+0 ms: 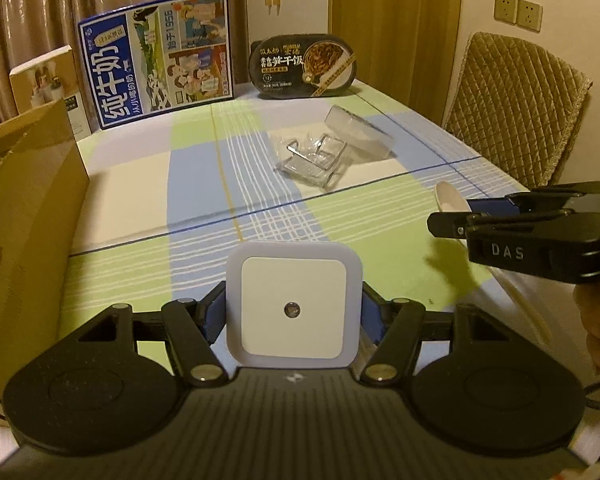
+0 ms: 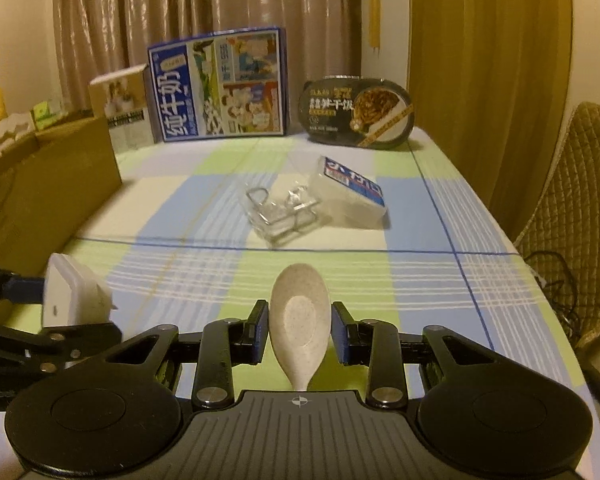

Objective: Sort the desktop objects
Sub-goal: 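Carry the night light and white spoon over the cardboard box with both tools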

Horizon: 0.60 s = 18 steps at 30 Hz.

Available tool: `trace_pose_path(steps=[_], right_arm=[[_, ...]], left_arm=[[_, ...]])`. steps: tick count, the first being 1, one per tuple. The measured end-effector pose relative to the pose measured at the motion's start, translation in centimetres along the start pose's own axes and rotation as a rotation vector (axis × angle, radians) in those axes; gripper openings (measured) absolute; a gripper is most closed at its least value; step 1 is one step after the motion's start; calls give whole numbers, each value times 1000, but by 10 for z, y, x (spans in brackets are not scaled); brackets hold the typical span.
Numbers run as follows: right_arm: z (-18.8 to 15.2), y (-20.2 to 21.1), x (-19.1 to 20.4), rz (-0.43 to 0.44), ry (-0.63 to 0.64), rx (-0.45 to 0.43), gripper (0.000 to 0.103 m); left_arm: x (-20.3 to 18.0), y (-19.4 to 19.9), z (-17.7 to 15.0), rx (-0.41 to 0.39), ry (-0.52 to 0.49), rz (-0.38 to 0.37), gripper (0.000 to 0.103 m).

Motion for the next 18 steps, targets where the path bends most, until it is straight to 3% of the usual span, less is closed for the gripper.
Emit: trace_pose_path(steps=[18], right_arm=[[44, 109, 54, 105, -3, -123, 30]], left_arm=[[4, 116, 10, -98, 89, 61, 61]])
Point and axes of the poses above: each gripper's, at about its wrist camera, not at the fingertips, and y roughly against the way its jaws point, x to its left, z to its top, the point moved 6 cm from there along -y, roughly the way its jaws point, and after that the axes turned 9 degrees about -z, right-handed, at the moved point
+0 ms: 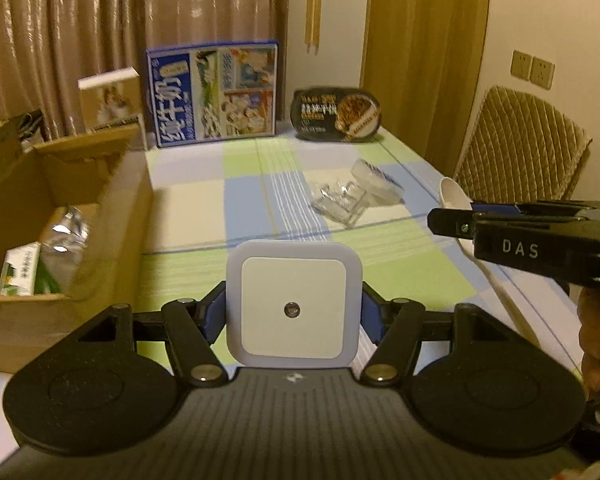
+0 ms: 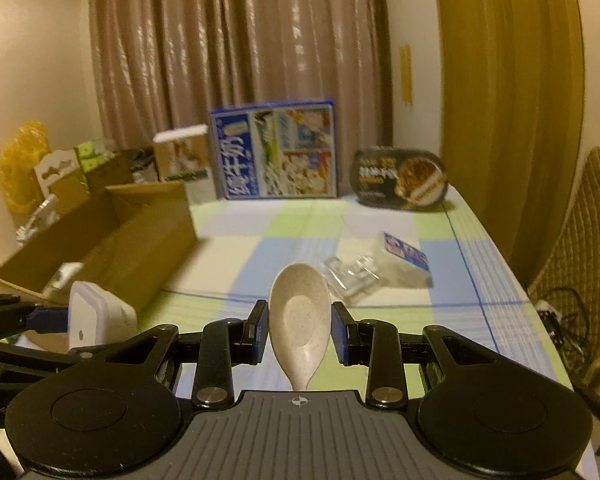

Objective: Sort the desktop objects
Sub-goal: 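Carry the night light and white spoon over the cardboard box with both tools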

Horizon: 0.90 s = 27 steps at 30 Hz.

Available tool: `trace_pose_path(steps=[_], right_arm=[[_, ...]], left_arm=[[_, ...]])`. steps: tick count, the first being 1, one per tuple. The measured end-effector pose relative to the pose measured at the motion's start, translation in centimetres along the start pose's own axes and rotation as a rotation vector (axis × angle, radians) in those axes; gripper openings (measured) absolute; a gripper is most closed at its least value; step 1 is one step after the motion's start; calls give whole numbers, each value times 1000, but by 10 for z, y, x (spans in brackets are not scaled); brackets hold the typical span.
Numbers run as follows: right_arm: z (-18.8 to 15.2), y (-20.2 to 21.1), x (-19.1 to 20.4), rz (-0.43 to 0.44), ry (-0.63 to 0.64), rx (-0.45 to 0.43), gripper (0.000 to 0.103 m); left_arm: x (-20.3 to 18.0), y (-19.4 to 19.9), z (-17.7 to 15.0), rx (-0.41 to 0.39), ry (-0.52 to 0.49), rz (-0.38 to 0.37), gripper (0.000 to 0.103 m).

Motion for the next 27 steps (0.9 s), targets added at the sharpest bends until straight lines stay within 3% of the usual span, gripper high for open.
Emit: trace_pose_path(steps=[15, 27], right_arm=[[24, 28, 81, 127, 57, -49, 30], [65, -2, 163, 290, 57, -33, 30]], left_arm=[[36, 88, 14, -89, 11, 96, 61], [119, 133, 21, -118, 63, 196, 61]])
Point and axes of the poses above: each gripper's, at about its wrist camera, not at the fingertips, and y roughly against the way its jaws point, x to its left, z to its top, the point moved 6 cm from there along -y, roughly the way its jaws point, and after that the axes turned 9 degrees about -z, right-handed, at the moved point
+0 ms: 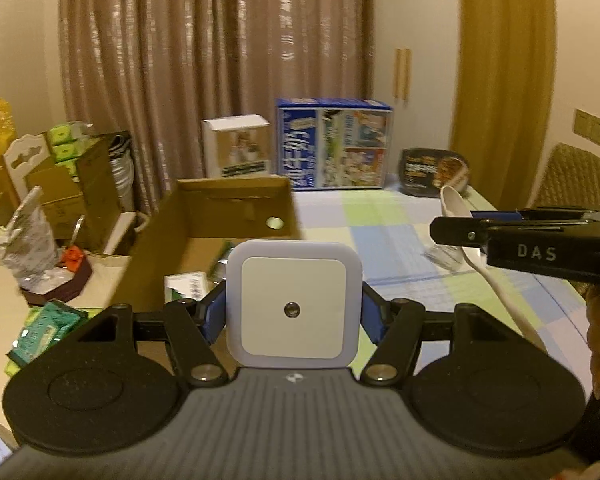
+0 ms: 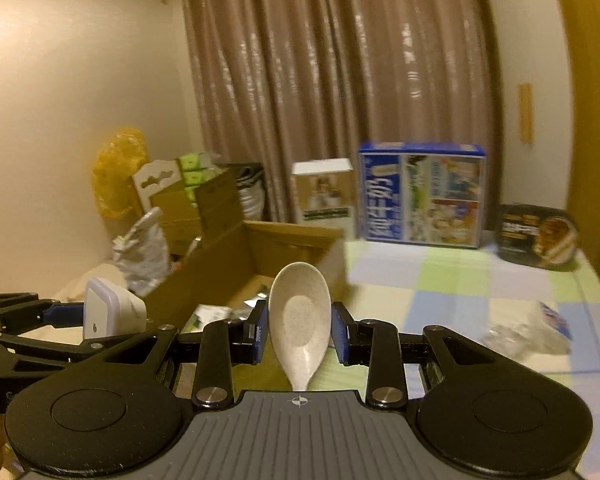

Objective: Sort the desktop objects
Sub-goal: 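Carry the night light and white spoon over the cardboard box with both tools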

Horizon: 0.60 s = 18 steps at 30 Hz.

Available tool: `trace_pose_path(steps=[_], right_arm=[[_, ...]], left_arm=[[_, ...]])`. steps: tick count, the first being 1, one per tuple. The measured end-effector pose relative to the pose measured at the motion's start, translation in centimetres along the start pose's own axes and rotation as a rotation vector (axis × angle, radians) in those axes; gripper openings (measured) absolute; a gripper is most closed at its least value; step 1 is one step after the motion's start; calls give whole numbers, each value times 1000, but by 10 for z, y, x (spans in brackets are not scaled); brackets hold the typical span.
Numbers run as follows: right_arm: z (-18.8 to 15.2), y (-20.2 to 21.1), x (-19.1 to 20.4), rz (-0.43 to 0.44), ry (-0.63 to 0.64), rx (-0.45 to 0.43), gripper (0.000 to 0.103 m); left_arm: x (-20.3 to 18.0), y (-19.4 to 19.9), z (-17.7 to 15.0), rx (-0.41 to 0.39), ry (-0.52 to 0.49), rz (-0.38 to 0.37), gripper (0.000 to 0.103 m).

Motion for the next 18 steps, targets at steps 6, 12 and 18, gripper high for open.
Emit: trace_pose_path(steps=[6, 12, 18], right_arm=[[28, -47, 25, 78, -65, 30, 30], [44, -96, 45, 137, -112, 78, 30], [46, -140, 47, 141, -148, 120, 30]], left_arm=[[53, -5, 20, -16, 48, 20, 61], [99, -27, 33, -20, 102, 27, 61], [131, -57, 38, -23, 140, 26, 61]])
Point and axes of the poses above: each gripper's, at about its wrist camera, not at the fingertips, and y roughly against the way its jaws point, x to its left, z to its top, the point moved 6 cm from there along -y, roughly the way its jaws point, and after that the axes turned 9 degrees about -z, right-handed, at the moved point
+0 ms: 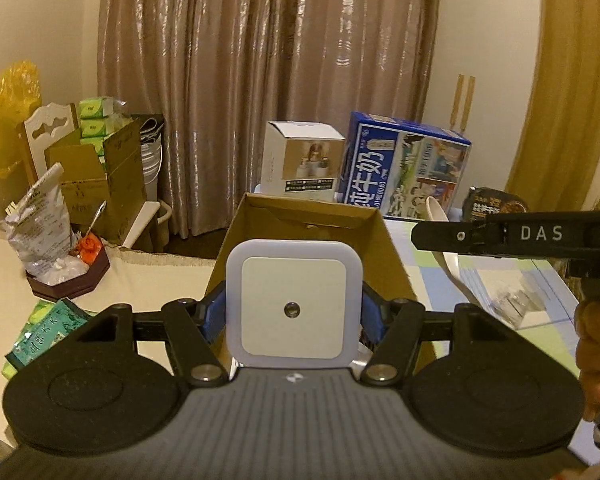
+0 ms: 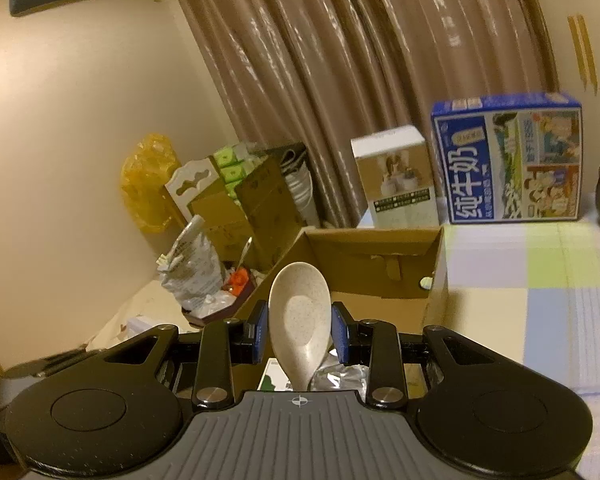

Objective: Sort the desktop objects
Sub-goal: 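Carry the night light and white spoon over the cardboard box with both tools, then open both tools to drop the night light and spoon into the cardboard box, then move both tools back over the table toward the wire rack bag and floss box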

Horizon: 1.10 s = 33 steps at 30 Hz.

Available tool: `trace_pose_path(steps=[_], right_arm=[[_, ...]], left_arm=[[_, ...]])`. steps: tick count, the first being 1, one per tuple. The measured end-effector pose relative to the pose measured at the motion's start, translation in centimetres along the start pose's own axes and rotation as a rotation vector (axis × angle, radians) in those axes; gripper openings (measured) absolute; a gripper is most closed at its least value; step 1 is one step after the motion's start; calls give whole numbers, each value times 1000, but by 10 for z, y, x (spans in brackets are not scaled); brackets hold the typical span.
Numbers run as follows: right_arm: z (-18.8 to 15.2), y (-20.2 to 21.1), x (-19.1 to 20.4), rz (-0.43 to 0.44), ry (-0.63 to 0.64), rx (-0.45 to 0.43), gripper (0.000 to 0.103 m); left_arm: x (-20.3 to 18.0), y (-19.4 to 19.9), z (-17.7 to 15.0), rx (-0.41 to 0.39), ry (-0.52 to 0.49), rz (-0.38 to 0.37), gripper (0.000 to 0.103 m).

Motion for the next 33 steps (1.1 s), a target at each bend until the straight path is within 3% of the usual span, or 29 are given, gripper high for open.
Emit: trace_pose_path(steps=[5, 8, 11, 12, 13, 14, 15, 23, 33], right_arm=[[-1, -29, 0, 12, -38, 24, 30], [-5, -39, -2, 20, -66, 42, 30], [-10, -43, -2, 18, -56, 49, 33], [-12, -43, -4, 13, -58, 46, 41], [-13, -43, -7, 5, -65, 42, 56], [-15, -41, -11, -4, -73, 36, 62], [-16, -38, -14, -11, -80, 30, 66], [-28, -1, -47, -57, -114, 19, 67], [-63, 72, -127, -182, -225, 20, 71]], left_arm=[[13, -28, -5, 26, 33, -17, 61], [17, -35, -9, 21, 45, -31, 75], [22, -35, -13, 18, 38, -12, 75], [23, -35, -14, 19, 43, -9, 75], [25, -34, -16, 21, 48, -5, 75], [27, -33, -18, 24, 48, -1, 75], [28, -32, -20, 27, 45, 2, 75], [28, -24, -27, 41, 46, 18, 75], [-3, -4, -24, 50, 3, 20, 76]])
Point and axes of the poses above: each gripper's, at about its wrist camera, not at the fingertips, and y roughly against the way its jaws point, x to its left, z to its top, the point moved 6 cm from there along -y, roughly the way its jaws point, and after that the axes turned 9 degrees about -z, right-handed, at the moved point
